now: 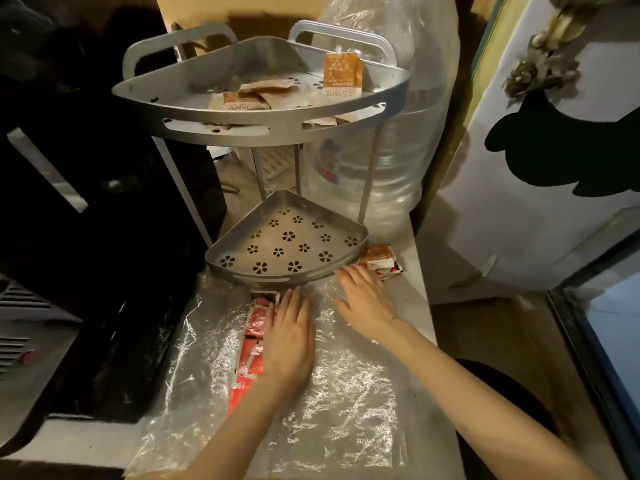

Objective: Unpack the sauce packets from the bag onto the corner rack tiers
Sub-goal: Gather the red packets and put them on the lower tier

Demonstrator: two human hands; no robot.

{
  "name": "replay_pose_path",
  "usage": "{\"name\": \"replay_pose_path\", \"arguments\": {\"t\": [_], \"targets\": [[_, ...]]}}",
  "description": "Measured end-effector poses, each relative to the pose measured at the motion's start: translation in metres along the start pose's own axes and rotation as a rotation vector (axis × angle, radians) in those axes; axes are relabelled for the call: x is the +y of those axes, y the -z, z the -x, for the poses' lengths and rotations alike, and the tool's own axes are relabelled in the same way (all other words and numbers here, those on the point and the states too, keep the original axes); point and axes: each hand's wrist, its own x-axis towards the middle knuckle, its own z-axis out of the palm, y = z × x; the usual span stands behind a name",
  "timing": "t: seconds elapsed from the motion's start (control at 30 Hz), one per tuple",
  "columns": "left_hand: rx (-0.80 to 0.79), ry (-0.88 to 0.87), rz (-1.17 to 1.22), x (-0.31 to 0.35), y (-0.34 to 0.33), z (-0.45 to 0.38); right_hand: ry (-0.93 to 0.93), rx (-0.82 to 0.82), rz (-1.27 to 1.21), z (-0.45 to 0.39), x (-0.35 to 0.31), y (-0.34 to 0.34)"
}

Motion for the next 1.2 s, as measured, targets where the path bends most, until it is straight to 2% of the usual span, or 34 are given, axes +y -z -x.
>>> {"name": "replay_pose_path", "arguments": {"t": [0.23,0.4,0.6,0.8,0.97,1.03,1.1,1.2], "targets": [[-0.033,0.024,-0.055,0.001,-0.008,0.0,0.025,0.043,-0.01,-0.005,-0.001,-0.01],[-0.106,0.022,-0.102,0.002,-0.01,-0.001,0.031,0.187,-0.167,-0.001,0.005,-0.014],[-0.112,0.016,-0.074,0.002,-0.011,0.0,-0.067,0.217,-0.266,0.002,0.016,-0.005],[-0.133,0.003,-0.127,0.001,-0.013,-0.001,-0.247,0.355,-0.39,0.011,0.038,0.015],[-0.145,-0.001,-0.178,0.003,-0.006,0.0,-0.329,0.354,-0.514,0.022,0.056,0.023],[-0.05,-0.059,-0.228,0.006,-0.001,0.005,-0.337,0.348,-0.559,0.026,0.059,0.026],[0.032,-0.155,-0.183,0.015,0.006,0.015,-0.34,0.356,-0.588,0.03,0.06,0.027],[-0.129,-0.375,0.075,0.043,0.011,0.038,-0.375,0.331,-0.714,0.034,0.061,0.028]]}}
